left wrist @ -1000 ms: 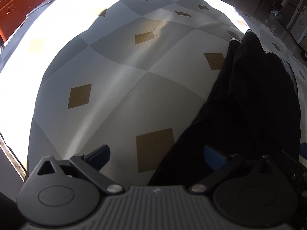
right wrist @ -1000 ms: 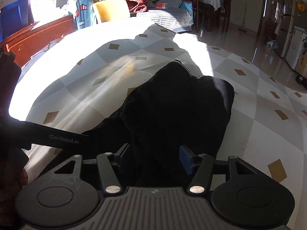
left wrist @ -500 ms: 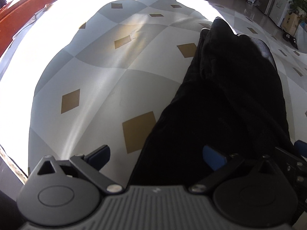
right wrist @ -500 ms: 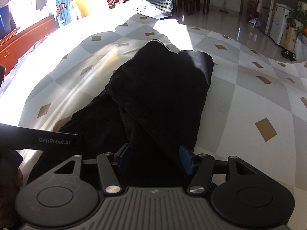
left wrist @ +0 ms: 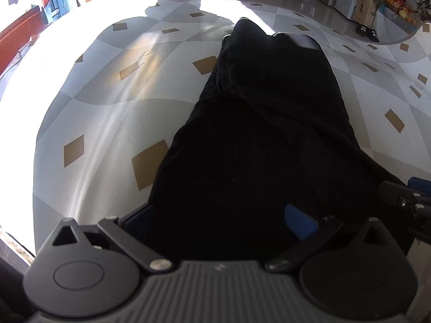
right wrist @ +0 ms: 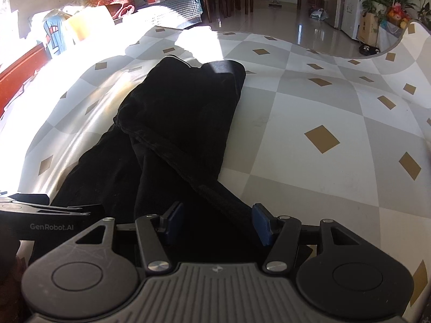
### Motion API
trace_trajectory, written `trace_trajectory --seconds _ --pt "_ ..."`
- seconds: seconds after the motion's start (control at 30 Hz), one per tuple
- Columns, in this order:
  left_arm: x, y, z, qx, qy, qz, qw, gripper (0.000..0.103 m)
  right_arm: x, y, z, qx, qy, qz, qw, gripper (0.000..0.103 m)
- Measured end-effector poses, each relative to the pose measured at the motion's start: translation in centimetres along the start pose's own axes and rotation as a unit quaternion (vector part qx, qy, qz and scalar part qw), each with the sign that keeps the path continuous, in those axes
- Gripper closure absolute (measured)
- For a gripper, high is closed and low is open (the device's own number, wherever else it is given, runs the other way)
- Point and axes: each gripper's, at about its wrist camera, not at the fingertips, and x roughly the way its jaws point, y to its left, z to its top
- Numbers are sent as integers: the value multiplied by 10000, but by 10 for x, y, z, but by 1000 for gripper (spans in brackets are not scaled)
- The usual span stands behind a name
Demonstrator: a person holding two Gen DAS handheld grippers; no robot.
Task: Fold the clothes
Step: 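Lower the black pants onto the tablecloth and open the right tool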
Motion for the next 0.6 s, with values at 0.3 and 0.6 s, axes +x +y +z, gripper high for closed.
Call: trace_trajectory --seconds 0.3,0.6 --pt "-20 -26 -20 665 -134 -375 9970 0 -17 -43 -16 849 -19 -484 9952 47" --pt "-35 -42 -41 1221 -151 -655 9902 0 -16 -60 -30 1267 172 -509 9905 47"
